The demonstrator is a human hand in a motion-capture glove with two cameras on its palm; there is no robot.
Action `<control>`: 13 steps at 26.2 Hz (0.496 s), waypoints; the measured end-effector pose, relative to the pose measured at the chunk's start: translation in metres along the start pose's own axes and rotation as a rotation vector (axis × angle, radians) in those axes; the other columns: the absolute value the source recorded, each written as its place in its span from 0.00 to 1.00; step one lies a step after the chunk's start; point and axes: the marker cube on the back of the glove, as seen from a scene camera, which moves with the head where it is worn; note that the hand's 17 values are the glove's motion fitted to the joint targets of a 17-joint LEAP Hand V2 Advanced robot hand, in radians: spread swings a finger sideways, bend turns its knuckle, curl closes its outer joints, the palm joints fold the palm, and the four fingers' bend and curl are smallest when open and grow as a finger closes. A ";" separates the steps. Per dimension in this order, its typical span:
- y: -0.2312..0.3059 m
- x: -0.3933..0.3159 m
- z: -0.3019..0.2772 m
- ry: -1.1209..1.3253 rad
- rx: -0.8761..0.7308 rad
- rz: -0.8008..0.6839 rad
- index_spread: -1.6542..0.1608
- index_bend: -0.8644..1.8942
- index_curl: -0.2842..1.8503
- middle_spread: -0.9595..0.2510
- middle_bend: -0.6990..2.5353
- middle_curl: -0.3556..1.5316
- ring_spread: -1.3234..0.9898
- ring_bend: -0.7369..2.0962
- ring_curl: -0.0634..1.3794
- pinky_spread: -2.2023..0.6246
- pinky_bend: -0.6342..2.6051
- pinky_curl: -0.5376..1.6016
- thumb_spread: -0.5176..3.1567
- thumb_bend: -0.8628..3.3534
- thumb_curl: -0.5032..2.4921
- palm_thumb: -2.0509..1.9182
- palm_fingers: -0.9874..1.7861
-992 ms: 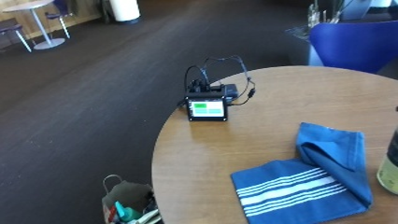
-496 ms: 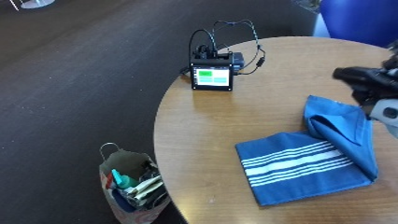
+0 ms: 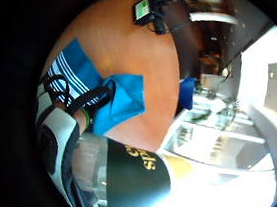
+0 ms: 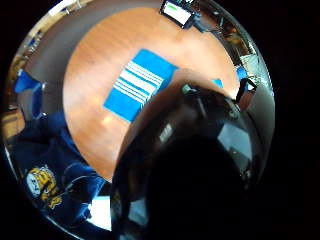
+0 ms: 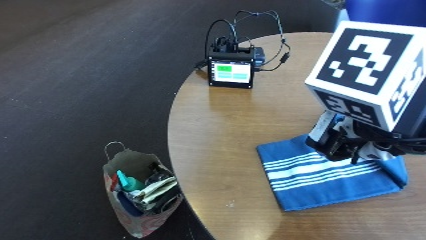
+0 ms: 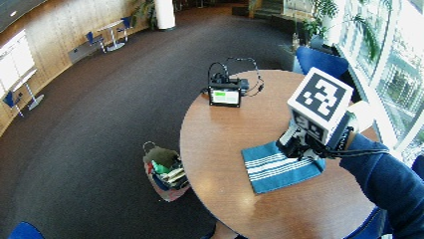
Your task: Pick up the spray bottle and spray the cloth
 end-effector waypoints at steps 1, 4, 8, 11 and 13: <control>0.000 -0.002 -0.002 0.048 -0.043 -0.030 0.77 0.44 0.40 0.68 0.41 0.45 0.47 0.48 0.34 0.67 0.32 0.43 0.34 0.20 0.40 0.74 0.86; -0.008 -0.007 0.003 0.080 -0.109 -0.072 0.77 0.44 0.40 0.68 0.41 0.45 0.47 0.48 0.34 0.67 0.32 0.43 0.34 0.20 0.40 0.74 0.86; -0.013 -0.008 0.017 0.076 -0.210 -0.099 0.77 0.44 0.40 0.69 0.41 0.45 0.47 0.48 0.34 0.67 0.32 0.43 0.33 0.20 0.40 0.74 0.86; -0.009 -0.004 0.028 0.139 -0.317 -0.110 0.78 0.44 0.40 0.69 0.41 0.45 0.47 0.48 0.34 0.67 0.32 0.43 0.33 0.20 0.40 0.74 0.86; -0.006 -0.001 0.032 0.213 -0.387 -0.106 0.78 0.44 0.40 0.69 0.41 0.45 0.47 0.48 0.34 0.67 0.32 0.43 0.33 0.20 0.40 0.74 0.86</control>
